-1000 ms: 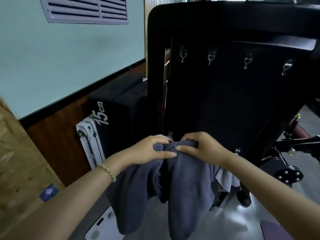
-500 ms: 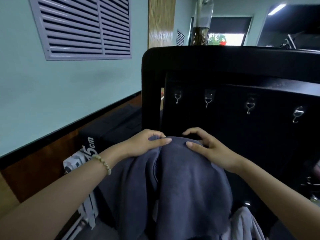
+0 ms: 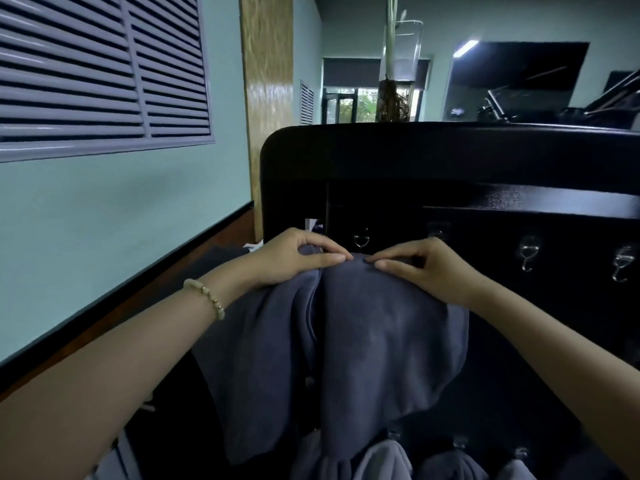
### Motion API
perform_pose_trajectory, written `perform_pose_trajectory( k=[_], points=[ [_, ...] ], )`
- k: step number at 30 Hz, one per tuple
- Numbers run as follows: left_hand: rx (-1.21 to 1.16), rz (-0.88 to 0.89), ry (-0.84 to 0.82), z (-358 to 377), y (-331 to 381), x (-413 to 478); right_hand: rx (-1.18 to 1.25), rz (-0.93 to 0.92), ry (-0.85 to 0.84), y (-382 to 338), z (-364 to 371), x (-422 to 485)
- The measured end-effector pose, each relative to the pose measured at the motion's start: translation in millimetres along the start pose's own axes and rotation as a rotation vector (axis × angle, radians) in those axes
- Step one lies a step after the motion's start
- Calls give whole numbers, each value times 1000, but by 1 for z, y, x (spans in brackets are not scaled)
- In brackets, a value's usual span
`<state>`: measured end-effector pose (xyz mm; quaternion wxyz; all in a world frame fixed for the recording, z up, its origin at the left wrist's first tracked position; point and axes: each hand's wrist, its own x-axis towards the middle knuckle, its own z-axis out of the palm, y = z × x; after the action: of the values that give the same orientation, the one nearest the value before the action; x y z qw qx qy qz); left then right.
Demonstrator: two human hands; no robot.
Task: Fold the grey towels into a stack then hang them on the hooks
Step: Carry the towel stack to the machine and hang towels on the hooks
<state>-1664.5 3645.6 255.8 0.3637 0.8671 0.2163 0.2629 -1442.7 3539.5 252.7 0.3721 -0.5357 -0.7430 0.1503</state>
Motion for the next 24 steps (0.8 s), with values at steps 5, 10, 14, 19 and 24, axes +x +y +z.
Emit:
perform_pose_trajectory(
  k=[5, 10, 14, 19, 24],
  points=[
    [103, 54, 131, -12, -17, 44, -454, -55, 234, 10, 2, 33],
    [220, 18, 267, 17, -49, 54, -692, -39, 322, 41, 25, 37],
    [28, 19, 369, 44, -75, 48, -441, 52, 430, 61, 45, 31],
    [-188, 16, 453, 70, -81, 44, -154, 105, 472, 62, 70, 21],
    [-192, 45, 436, 67, -79, 44, -655, -94, 618, 47, 71, 23]
  ],
)
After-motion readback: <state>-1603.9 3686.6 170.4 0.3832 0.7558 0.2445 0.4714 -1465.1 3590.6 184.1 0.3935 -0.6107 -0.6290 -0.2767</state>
